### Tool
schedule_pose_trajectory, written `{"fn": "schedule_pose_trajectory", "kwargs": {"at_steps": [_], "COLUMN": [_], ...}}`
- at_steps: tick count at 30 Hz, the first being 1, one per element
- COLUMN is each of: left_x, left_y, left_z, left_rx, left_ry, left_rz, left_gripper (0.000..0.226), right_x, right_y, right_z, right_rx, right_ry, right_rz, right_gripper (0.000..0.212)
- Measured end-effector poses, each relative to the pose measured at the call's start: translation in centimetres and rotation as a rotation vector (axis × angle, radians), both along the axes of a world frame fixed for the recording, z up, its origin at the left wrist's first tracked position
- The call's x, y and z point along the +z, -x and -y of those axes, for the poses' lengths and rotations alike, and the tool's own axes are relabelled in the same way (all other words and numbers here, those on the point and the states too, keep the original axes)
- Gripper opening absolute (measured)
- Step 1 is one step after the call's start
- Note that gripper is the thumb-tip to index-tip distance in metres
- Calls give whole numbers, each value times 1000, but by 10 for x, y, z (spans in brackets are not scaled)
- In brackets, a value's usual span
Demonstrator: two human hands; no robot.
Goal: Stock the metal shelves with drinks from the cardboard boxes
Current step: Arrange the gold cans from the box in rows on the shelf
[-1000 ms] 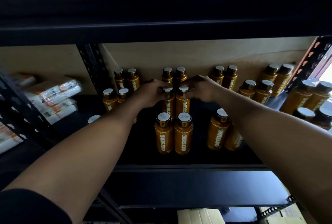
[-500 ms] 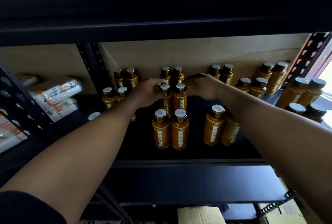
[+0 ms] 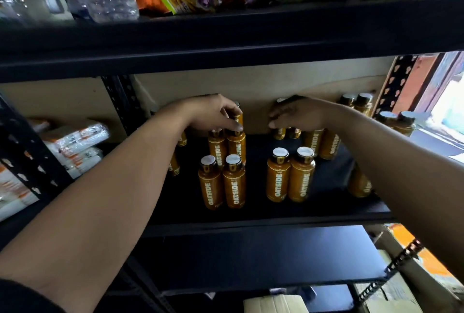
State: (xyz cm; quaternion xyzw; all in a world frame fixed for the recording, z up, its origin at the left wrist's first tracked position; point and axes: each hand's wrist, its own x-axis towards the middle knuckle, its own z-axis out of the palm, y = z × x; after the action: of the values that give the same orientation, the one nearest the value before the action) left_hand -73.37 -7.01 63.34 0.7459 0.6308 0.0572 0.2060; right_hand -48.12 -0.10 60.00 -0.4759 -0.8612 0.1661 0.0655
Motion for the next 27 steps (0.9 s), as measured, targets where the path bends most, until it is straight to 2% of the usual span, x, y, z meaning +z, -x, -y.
{"fn": "schedule_pose_trajectory", "kwargs": {"at_steps": [3,8,11,14,20,27], "left_x": [9,-8,-29,-48,-71,-83], "left_y": [-29,-77,-100,-115,-121,-122], "left_z": [5,11,13,14,20,29], "left_rx": [-61,-134,-129,-84,12,117], "left_ry": [-20,20,17,16,-86,-133], "left_rz": [-68,-57,-51,-30,-8,73], "left_gripper": [62,64,64,62,45,45], "right_x": [8,-1,-17,-34,-54,-73], "right_y": [-21,-50,-63,-70,-78,-80], "right_z": [12,24,27,27,32,36], "right_rx": [14,33,35,68,100,72], "right_ry": [52,106,163,169,103,99], "right_rz": [19,63,56,30,-103,-271], "right_gripper": [48,54,65,62,50,49]}}
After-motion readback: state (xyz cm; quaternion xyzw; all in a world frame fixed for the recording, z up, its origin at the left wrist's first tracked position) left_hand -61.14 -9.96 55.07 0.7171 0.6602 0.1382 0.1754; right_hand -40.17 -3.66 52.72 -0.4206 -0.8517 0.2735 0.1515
